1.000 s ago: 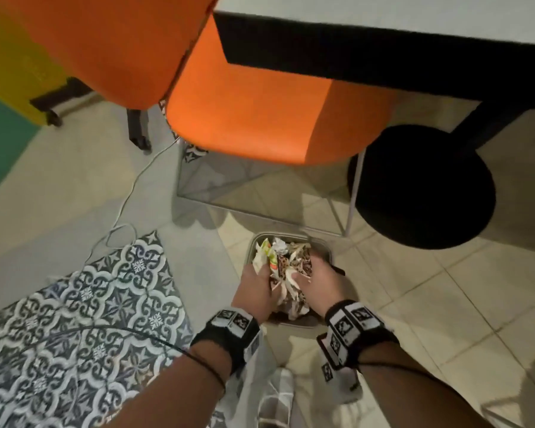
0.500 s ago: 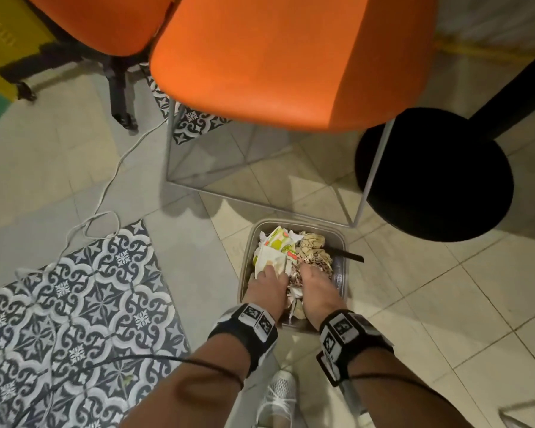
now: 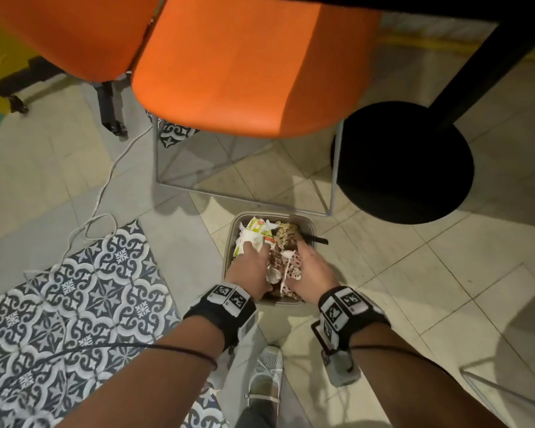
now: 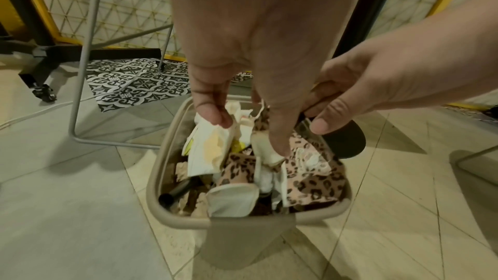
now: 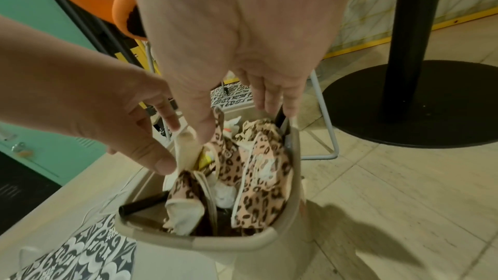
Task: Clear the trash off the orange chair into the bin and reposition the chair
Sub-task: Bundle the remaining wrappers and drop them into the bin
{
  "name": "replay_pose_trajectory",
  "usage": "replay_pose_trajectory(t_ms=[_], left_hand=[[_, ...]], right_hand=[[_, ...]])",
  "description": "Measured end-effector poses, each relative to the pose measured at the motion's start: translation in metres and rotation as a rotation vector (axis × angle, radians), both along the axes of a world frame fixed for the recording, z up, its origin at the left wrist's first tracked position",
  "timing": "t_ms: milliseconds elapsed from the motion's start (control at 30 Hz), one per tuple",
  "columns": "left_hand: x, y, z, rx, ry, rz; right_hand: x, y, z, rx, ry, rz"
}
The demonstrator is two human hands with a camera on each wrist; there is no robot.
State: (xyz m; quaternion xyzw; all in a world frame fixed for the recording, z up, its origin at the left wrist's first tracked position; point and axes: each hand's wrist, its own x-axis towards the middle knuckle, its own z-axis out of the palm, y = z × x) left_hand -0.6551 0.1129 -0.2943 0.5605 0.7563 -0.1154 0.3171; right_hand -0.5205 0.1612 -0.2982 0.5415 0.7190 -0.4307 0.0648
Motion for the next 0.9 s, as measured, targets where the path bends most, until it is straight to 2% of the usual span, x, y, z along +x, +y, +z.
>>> replay_pose_trajectory(t_ms=[100,167,300,400,533,633,733,900], left_hand=[[0.02,0.002,0.025,0.067,0.006,0.008],[0.041,0.005,0.045,0.101,-0.027,-0.014],[0.114,0.017,0.087,0.198,-0.087,-0.072],[0.2,0.028,0.122,0.264,-0.162,-0.151],[0.34,0.044,0.159,0.358,-0.3,-0.234],[0.453,0.054,0.18,0.377,-0.432,-0.291],[0.555,0.054,0.195,0.366,-0.506,-0.365],[0.67,0.044,0.203,0.326,-0.552,-0.511]], right_hand=[[0.028,0.005,0.025,-0.001,0.021,-0.038],[0.052,0.008,0.044,-0.005,0.056,-0.124],[0.128,0.01,0.089,0.073,0.179,-0.266],[0.209,0.007,0.123,0.172,0.298,-0.403],[0.345,-0.005,0.157,0.306,0.334,-0.57],[0.453,-0.014,0.174,0.428,0.287,-0.627],[0.547,-0.03,0.187,0.482,0.241,-0.764],[0.672,-0.063,0.204,0.597,0.052,-0.894]])
